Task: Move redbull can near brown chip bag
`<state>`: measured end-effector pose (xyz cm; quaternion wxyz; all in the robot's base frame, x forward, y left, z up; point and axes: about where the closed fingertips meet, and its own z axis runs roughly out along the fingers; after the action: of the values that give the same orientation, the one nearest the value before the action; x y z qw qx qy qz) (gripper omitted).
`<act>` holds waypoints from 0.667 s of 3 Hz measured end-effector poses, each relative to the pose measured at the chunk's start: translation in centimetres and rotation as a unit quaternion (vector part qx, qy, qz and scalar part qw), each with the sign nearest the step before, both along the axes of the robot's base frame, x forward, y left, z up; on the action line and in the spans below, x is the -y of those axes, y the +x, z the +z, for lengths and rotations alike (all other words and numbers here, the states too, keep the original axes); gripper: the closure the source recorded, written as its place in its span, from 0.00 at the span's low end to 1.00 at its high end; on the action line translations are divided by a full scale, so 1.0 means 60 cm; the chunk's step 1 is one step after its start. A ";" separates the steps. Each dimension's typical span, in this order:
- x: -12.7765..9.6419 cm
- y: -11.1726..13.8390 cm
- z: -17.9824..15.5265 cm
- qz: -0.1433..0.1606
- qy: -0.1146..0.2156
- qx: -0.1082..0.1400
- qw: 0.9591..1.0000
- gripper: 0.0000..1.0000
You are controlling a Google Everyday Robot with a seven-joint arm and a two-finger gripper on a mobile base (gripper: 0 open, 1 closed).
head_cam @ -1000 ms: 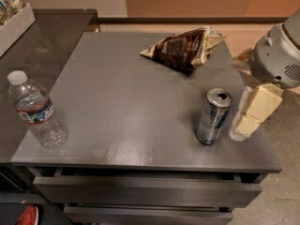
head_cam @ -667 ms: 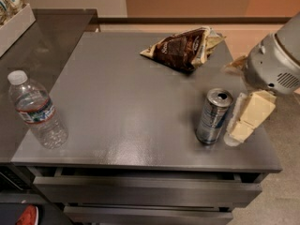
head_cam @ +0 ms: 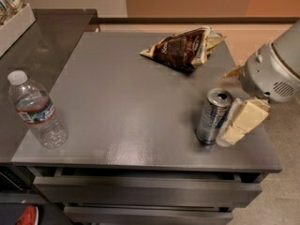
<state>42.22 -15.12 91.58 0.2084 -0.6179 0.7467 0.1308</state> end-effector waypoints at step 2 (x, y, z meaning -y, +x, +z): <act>-0.008 -0.001 0.003 0.002 0.015 0.001 1.000 0.65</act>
Offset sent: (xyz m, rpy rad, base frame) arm -0.0011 0.0043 0.0049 0.0512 -0.0006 0.0036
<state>42.15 -14.66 91.75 0.2178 -0.6165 0.7432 0.1419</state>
